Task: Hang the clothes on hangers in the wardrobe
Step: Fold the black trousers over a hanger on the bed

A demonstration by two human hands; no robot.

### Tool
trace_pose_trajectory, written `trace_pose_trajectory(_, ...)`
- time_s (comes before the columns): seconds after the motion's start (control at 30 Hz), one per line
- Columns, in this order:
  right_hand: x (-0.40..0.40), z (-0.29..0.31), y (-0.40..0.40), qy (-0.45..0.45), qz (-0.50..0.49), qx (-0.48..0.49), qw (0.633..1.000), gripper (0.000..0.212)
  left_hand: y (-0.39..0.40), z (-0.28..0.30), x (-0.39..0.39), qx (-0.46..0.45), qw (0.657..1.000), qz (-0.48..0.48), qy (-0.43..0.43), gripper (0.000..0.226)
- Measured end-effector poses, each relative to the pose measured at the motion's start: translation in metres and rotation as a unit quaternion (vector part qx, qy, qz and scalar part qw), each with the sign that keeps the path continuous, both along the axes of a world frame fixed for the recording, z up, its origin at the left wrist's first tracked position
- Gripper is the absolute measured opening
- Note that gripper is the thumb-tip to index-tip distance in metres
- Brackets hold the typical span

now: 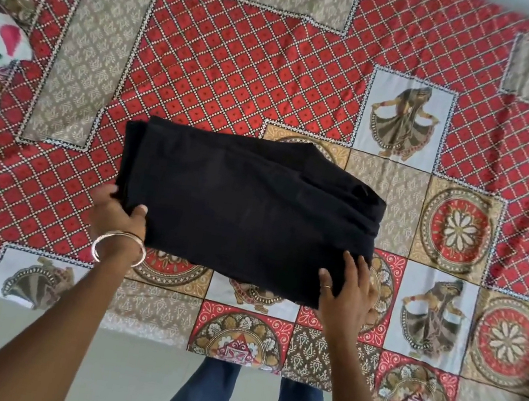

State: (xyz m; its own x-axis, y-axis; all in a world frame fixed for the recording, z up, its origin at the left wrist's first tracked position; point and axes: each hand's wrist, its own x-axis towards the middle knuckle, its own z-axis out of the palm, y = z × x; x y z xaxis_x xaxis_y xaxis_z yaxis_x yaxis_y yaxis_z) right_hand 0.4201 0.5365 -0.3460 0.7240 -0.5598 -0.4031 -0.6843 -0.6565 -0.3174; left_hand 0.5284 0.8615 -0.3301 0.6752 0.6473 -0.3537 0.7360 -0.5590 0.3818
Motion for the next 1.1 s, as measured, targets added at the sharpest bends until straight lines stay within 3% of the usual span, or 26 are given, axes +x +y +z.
trace_pose_trajectory(0.07,-0.004,0.001,-0.011,-0.092,-0.083,0.026,0.992,0.048,-0.031,0.005,-0.002,0.152,0.987,-0.050,0.013,0.061)
trace_pose_trajectory(0.13,-0.001,0.004,-0.028,-0.146,-0.190,0.079,0.968,0.045,-0.067,0.007,0.000,0.207,0.956,-0.199,-0.054,0.055)
trace_pose_trajectory(0.2,0.006,0.003,-0.035,-0.125,-0.240,0.124,0.955,0.042,-0.093,0.005,0.009,0.104,0.906,-0.382,-0.152,0.037)
trace_pose_trajectory(0.3,0.012,0.003,-0.044,-0.109,-0.256,0.218,0.936,0.036,-0.159,0.012,0.028,-0.047,0.784,-0.581,-0.214,0.023)
trace_pose_trajectory(0.37,0.009,-0.003,-0.051,-0.094,-0.225,0.274,0.930,0.044,-0.211,0.016,0.037,-0.076,0.754,-0.625,-0.186,0.028)
trace_pose_trajectory(0.43,0.011,-0.007,-0.037,-0.080,-0.188,0.347,0.915,0.050,-0.229,0.021,0.053,-0.098,0.770,-0.620,-0.116,0.032)
trace_pose_trajectory(0.47,0.002,-0.009,-0.048,-0.079,-0.193,0.369,0.906,0.049,-0.259,0.017,0.058,-0.100,0.761,-0.636,-0.082,0.034)
trace_pose_trajectory(0.53,0.003,-0.010,-0.032,-0.075,-0.168,0.389,0.903,0.046,-0.264,0.017,0.074,-0.025,0.751,-0.660,0.011,0.038)
trace_pose_trajectory(0.63,-0.022,-0.019,-0.059,-0.076,-0.201,0.397,0.893,0.051,-0.327,0.012,0.067,0.083,0.677,-0.718,0.140,0.040)
trace_pose_trajectory(0.73,-0.019,-0.015,-0.053,-0.064,-0.181,0.398,0.897,0.049,-0.322,0.009,0.073,0.079,0.722,-0.676,0.125,0.031)
trace_pose_trajectory(0.87,-0.034,-0.023,-0.072,-0.038,-0.174,0.404,0.897,0.036,-0.345,0.001,0.072,0.032,0.732,-0.676,0.078,0.025)
trace_pose_trajectory(0.93,-0.036,-0.019,-0.067,-0.032,-0.139,0.428,0.892,0.035,-0.342,0.001,0.076,0.005,0.783,-0.621,0.046,0.025)
trace_pose_trajectory(1.0,-0.040,-0.017,-0.069,-0.032,-0.134,0.454,0.880,0.039,-0.350,0.000,0.078,0.005,0.810,-0.585,0.047,0.032)
trace_pose_trajectory(1.1,-0.045,-0.012,-0.070,-0.029,-0.155,0.496,0.854,0.041,-0.363,-0.001,0.079,-0.004,0.803,-0.585,0.110,0.042)
